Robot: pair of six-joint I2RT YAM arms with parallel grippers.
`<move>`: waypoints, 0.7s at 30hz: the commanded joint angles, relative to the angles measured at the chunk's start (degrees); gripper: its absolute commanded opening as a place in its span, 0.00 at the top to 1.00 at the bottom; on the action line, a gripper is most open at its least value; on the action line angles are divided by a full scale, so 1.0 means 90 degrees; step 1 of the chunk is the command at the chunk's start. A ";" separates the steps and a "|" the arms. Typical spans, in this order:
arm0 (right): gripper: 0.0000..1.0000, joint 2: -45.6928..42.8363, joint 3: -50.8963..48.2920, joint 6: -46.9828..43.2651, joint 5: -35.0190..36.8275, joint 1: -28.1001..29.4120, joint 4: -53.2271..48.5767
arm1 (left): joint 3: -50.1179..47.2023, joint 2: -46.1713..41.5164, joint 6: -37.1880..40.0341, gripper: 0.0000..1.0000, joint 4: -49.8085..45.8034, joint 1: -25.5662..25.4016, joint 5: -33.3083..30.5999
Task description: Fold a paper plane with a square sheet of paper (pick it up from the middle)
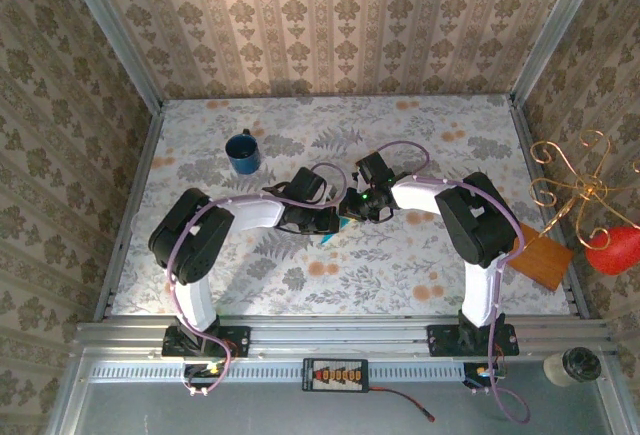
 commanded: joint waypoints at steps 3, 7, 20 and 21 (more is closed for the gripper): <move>0.88 0.0439 -0.0130 0.0092 0.0367 -0.0001 -0.0562 | -0.0130 0.0144 -0.0179 0.93 0.0144 -0.0007 0.0140; 0.89 0.0505 -0.0095 0.0096 0.0487 0.0004 -0.0691 | -0.0269 0.0157 -0.0213 0.94 0.0125 -0.0035 0.0141; 0.91 0.0725 -0.0052 0.0178 0.0865 -0.0070 -0.1039 | -0.0637 -0.0162 -0.0231 0.95 -0.0205 -0.0157 0.0004; 0.91 0.0744 -0.0059 0.0191 0.0880 -0.0077 -0.1039 | -0.0656 -0.0197 -0.0232 0.95 -0.0262 -0.0171 -0.0013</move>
